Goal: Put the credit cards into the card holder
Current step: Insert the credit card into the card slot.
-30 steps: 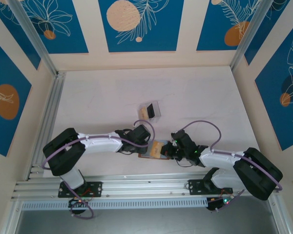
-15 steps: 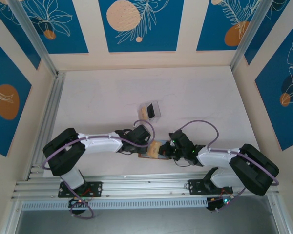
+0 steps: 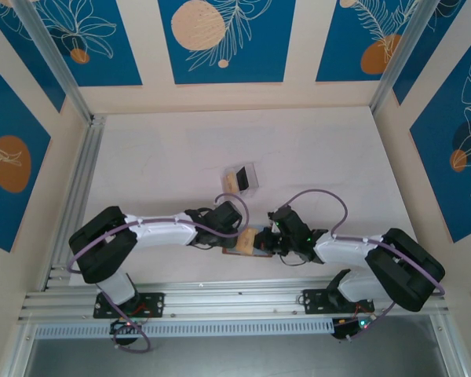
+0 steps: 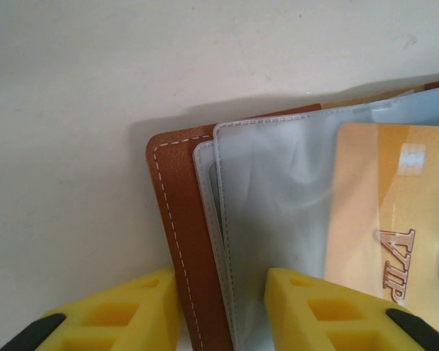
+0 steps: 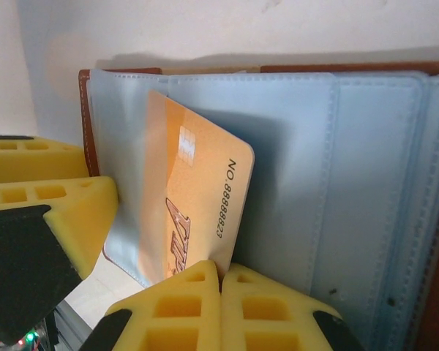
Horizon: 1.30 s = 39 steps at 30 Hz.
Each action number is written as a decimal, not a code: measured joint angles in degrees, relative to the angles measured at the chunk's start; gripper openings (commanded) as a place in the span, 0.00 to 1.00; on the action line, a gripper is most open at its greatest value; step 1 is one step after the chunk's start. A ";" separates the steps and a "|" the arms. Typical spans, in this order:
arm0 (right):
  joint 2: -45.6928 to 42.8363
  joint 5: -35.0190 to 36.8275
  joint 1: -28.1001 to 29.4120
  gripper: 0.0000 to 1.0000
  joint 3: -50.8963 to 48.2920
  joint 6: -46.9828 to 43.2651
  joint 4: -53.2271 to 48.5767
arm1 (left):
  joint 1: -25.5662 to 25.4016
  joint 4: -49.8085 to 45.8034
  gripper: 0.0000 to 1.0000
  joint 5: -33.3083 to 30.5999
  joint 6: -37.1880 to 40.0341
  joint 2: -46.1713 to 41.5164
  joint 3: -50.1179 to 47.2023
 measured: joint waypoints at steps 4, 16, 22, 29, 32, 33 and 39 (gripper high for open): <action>0.37 -3.39 -2.38 0.00 1.33 -3.85 -2.71 | -0.02 -1.75 0.41 0.74 0.20 -0.81 -0.02; 6.56 -11.47 -6.10 0.00 6.36 -10.88 -6.80 | 2.54 -4.26 0.29 6.71 0.57 -8.52 -2.05; 8.20 -12.72 -6.10 0.00 7.80 -12.11 -7.41 | 5.62 -2.80 0.00 9.42 0.94 -7.85 -2.38; 8.31 -12.61 -6.10 0.00 10.21 -14.43 -11.61 | 6.16 -0.70 0.00 10.58 1.05 -3.37 -3.04; 8.70 -12.52 -6.12 0.00 11.28 -15.91 -13.49 | 6.23 0.22 0.00 10.56 1.05 -3.06 -3.04; 8.94 -12.63 -6.12 0.00 11.65 -16.46 -14.08 | 6.25 0.48 0.00 10.56 1.05 -2.93 -3.08; 12.20 -14.67 -6.43 0.00 14.51 -19.50 -16.24 | 6.29 1.60 0.00 10.47 1.03 -2.86 -3.76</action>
